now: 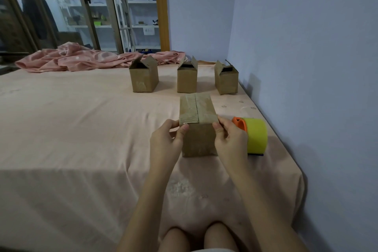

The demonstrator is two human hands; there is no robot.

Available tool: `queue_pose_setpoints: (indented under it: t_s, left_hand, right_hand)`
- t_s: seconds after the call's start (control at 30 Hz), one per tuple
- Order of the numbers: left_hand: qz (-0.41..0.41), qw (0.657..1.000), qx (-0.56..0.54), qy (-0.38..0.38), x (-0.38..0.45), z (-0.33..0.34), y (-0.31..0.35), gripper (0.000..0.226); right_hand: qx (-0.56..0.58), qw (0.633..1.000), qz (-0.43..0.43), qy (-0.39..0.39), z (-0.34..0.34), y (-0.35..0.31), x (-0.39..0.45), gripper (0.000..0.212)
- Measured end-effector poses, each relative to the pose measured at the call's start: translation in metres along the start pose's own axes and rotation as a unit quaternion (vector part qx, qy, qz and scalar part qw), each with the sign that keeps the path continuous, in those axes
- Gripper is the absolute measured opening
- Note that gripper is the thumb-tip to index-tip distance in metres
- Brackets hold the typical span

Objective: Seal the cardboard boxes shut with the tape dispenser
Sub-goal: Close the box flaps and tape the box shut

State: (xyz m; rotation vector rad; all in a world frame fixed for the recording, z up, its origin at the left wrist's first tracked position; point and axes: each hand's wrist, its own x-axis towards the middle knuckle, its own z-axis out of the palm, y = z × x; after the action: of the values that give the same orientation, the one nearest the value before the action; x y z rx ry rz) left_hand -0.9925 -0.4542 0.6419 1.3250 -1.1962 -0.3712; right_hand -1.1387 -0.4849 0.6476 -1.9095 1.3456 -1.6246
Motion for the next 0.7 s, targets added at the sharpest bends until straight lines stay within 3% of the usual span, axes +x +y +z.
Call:
queue_pose_setpoints:
  t_s: [0.23,0.33,0.47,0.57,0.67,0.7]
  left_hand:
    - [-0.012,1.0,-0.003,-0.009,-0.001,-0.001,-0.001,0.007]
    - [-0.023,0.999,-0.007,-0.02,-0.002,-0.002,0.0,0.017]
    - [-0.057,0.997,-0.041,-0.032,-0.001,-0.007,0.005,0.017]
    - [-0.073,0.996,-0.027,-0.04,-0.005,-0.01,0.01,0.015]
    - [-0.137,0.986,0.093,0.008,-0.022,-0.009,0.012,0.053]
    - [-0.138,0.985,0.098,0.032,-0.034,-0.007,0.014,0.055]
  right_hand:
    - [-0.017,1.0,0.007,0.004,-0.001,-0.001,-0.002,0.027]
    - [-0.005,1.0,0.022,-0.015,0.0,-0.003,-0.005,0.03]
    - [0.149,0.98,0.116,-0.067,-0.001,-0.003,0.0,0.032]
    - [0.23,0.95,0.203,-0.06,-0.002,-0.002,0.016,0.01]
    - [0.236,0.933,0.266,-0.056,0.006,-0.003,0.046,0.026]
    - [0.24,0.925,0.29,-0.06,0.01,-0.003,0.057,0.035]
